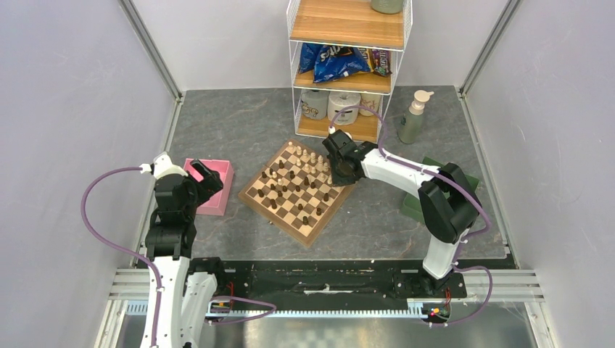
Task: Set up the chess pieces on the board
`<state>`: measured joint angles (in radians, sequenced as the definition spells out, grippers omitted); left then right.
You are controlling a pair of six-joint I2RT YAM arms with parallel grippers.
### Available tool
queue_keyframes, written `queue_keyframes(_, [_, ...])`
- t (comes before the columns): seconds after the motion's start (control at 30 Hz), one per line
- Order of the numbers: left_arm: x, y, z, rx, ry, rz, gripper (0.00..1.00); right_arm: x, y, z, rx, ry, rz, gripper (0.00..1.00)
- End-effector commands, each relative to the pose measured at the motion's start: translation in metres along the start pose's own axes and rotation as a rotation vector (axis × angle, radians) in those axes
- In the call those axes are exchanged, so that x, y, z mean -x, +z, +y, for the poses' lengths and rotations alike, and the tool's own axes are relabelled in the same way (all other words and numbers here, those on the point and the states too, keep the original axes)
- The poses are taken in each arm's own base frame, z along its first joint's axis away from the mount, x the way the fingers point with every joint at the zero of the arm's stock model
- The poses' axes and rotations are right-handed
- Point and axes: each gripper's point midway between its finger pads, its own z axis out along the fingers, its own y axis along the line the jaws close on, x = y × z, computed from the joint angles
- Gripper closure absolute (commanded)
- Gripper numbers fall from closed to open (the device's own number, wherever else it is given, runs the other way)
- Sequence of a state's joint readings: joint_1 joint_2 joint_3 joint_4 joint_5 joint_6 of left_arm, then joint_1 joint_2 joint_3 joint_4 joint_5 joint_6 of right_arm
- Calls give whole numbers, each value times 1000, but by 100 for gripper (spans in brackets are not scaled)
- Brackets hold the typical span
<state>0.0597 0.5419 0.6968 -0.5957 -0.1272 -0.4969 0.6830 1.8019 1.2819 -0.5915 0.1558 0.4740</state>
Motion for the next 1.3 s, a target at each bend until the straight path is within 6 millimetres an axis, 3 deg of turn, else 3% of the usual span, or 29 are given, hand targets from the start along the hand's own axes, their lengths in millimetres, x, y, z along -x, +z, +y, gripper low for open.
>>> queue_keyframes(0.0, [10, 1, -7, -23, -30, -33, 4, 29, -22, 10, 47, 4, -85, 68])
queue_keyframes(0.23, [6, 6, -5, -12, -27, -12, 4, 35, -53, 25, 128, 13, -107, 62])
queue_keyframes(0.37, [3, 11, -4, 2, -16, 10, 4, 37, -74, 53, 204, 9, -106, 60])
queue_keyframes(0.5, [2, 13, 0, 16, -10, 9, 5, 41, -82, 91, 273, -34, -82, 59])
queue_keyframes(0.77, [-1, 18, -4, -4, -2, 21, 5, 62, -57, 152, 325, -121, -49, 59])
queue_keyframes(1.0, [-8, 24, -9, -28, 23, 70, 5, 77, -32, 174, 338, -153, -27, 59])
queue_keyframes(1.27, [-13, 27, -10, -26, 26, 101, 5, 62, -3, 186, 337, -177, 36, 60])
